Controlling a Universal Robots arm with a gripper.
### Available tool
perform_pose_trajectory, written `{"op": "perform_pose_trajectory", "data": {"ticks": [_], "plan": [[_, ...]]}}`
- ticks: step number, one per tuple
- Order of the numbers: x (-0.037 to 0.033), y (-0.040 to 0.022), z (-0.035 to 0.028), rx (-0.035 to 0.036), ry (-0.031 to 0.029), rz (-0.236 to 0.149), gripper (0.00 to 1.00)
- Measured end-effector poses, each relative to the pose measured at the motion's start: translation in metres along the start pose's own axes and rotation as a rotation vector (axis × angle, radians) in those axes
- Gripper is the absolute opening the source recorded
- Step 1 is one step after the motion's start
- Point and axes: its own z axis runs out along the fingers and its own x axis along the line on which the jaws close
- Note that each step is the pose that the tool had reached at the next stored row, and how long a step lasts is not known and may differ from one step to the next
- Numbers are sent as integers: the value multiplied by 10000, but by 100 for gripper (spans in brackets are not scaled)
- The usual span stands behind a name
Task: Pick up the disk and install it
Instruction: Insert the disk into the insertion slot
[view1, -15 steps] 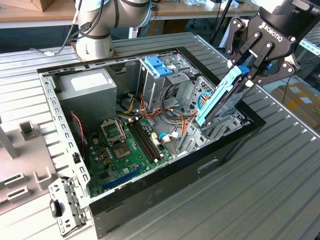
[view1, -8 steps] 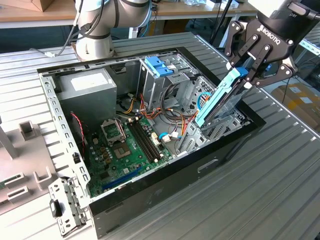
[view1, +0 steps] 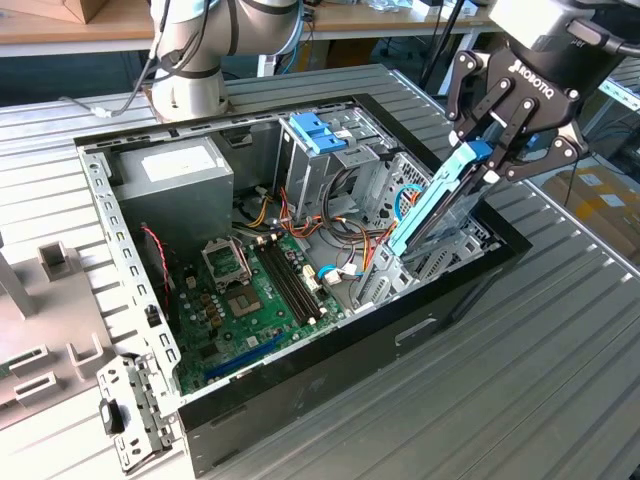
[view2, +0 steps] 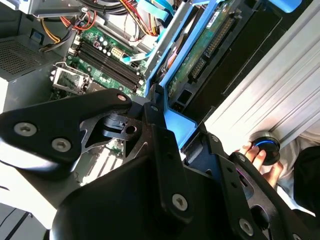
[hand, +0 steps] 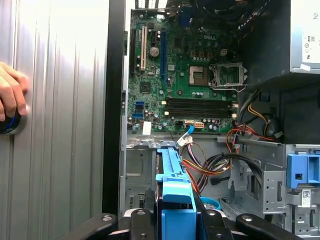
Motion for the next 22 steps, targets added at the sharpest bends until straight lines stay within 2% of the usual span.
{"op": "perform_pose_trajectory", "data": {"ticks": [4,14,22], "plan": [[6,-3,67,0,0,0,37],[11,-5,129,0,0,0,37],[18,-7,205,0,0,0,37]]}}
